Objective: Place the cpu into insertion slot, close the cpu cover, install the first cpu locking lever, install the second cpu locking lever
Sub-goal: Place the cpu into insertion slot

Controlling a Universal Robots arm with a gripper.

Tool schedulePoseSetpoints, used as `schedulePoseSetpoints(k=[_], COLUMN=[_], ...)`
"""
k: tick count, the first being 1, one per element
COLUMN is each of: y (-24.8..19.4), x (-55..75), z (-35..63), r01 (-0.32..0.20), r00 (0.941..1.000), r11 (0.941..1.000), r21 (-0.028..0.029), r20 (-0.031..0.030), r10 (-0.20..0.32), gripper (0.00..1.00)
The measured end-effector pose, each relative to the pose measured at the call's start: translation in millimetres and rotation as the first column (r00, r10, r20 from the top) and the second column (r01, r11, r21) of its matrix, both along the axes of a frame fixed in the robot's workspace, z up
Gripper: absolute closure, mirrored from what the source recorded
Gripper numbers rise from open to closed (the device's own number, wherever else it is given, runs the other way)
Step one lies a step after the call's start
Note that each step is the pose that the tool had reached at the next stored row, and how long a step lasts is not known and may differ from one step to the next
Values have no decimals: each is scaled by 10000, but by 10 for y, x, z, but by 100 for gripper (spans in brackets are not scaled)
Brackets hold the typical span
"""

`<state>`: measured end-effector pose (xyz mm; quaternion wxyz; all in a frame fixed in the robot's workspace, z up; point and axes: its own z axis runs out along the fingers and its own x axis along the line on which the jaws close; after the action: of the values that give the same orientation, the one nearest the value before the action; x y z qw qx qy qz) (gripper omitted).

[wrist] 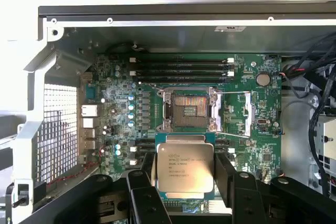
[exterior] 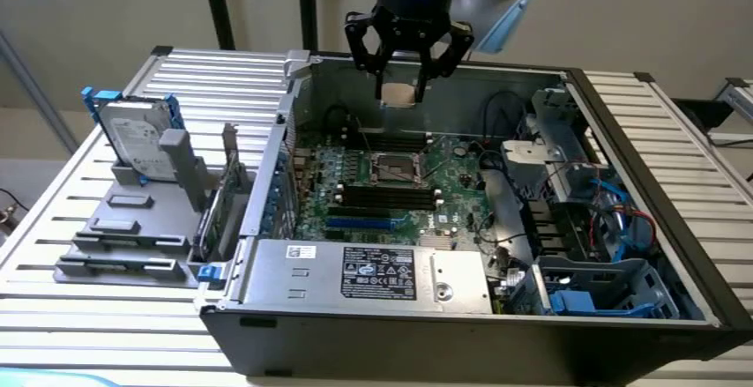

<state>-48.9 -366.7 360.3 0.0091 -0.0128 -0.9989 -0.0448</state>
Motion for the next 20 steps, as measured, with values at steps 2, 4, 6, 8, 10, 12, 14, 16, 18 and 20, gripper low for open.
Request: schedulePoseSetpoints(k=[2,4,6,8,10,12,14,16,18,20], y=[0,16,65,144,219,293,358,418,460,465], x=[0,0,0,0,0,2,16,64,135,210], z=[0,-2,-10,-23,-43,-75,-108,-135,-159,-193], r01=[0,1,1,0,1,0,1,-1,1,0], r00=[10000,10000,10000,10000,10000,10000,10000,10000,10000,10000], r11=[10000,10000,10000,10000,10000,10000,10000,10000,10000,10000], r21=[0,-1,0,1,0,-2,-4,-10,-24,-31], r20=[1,4,7,7,9,9,8,8,9,9], r10=[0,-1,-1,0,-1,0,-1,1,-1,0], gripper=[45,45,45,45,45,45,45,45,45,45])
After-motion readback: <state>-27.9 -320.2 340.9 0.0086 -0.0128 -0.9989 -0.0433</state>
